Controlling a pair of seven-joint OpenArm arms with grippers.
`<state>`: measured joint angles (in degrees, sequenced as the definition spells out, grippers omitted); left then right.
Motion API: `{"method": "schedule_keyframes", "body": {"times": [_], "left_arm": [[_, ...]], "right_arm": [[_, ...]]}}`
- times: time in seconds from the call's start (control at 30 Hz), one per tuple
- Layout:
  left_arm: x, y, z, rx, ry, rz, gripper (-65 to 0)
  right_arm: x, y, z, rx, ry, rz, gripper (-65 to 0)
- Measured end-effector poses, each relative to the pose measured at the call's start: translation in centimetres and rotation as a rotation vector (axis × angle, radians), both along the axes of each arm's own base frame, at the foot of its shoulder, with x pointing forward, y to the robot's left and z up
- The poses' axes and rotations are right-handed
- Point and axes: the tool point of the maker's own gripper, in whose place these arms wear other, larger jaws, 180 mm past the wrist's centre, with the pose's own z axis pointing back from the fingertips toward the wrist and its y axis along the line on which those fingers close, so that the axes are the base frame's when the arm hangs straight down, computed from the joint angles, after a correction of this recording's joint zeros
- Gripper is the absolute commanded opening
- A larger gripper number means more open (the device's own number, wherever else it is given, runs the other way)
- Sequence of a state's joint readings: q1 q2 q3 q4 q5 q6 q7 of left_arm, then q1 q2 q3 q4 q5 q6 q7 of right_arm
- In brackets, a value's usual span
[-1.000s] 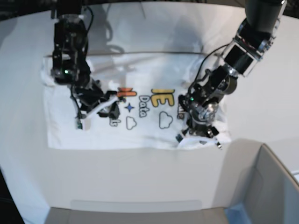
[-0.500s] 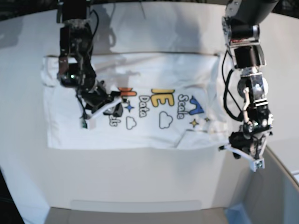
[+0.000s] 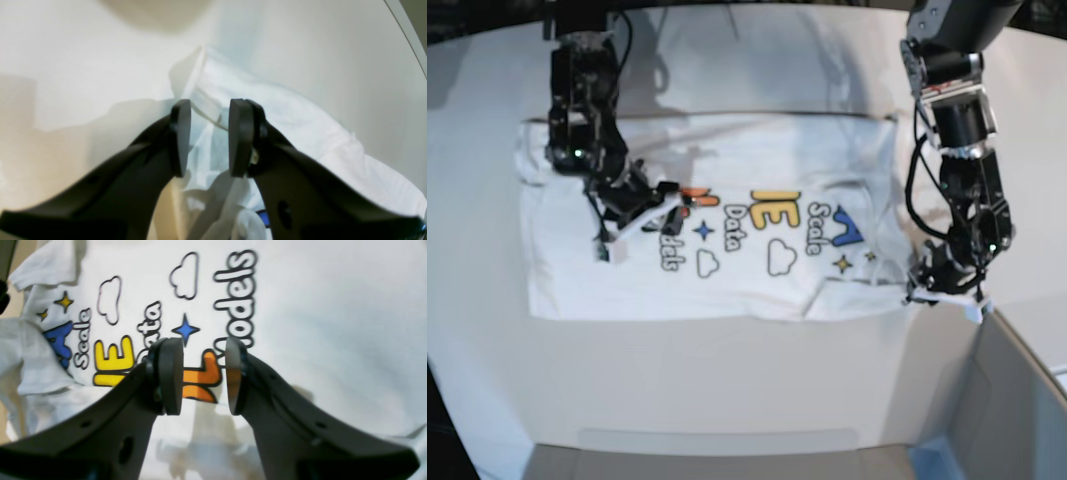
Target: Layout the t-shirt on the table in an organized manner, then fold the t-shirt properly
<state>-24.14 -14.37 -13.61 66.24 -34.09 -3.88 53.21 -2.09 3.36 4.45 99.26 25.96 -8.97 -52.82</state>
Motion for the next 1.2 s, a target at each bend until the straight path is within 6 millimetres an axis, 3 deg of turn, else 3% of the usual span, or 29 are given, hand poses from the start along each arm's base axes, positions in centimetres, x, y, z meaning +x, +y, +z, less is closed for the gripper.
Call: {"method": "schedule_keyframes", "body": {"times": [0.17,0.3,0.4,0.5,0.83,1.03,1.2], "left_arm": [[0.2,0.0,0.1,-0.001,-0.008,0.005,-44.5],[1.6,0.0,0.9,-0.015,-0.021,0.011,-44.5],[2.4,0.2,0.4,-0.025,-0.029,0.038,-44.5],[1.6,0.3,-0.8,-0.027,0.005,0.041,-44.5],[1.1,0.0,-1.2,-0.041,0.033,0.026,-44.5],[1.7,-1.0,1.5,-0.025,-0.040,-0.048,-44.5],[0.9,-1.0,0.2,-0.023,-0.009,-0.048,-44.5]], "right_arm": [[-0.3,0.0,-0.2,0.002,0.007,0.000,-43.4],[-0.3,0.0,-0.2,0.001,0.006,-0.001,-43.4],[-0.3,-0.1,-0.2,0.001,0.007,-0.001,-43.4],[-0.3,0.0,-0.2,0.001,0.007,-0.001,-43.4],[-0.3,0.0,-0.3,0.001,0.007,0.000,-43.4],[-0.3,-0.1,-0.2,0.001,0.007,-0.001,-43.4],[-0.3,-0.1,-0.3,-0.002,0.007,-0.001,-43.4]]}}
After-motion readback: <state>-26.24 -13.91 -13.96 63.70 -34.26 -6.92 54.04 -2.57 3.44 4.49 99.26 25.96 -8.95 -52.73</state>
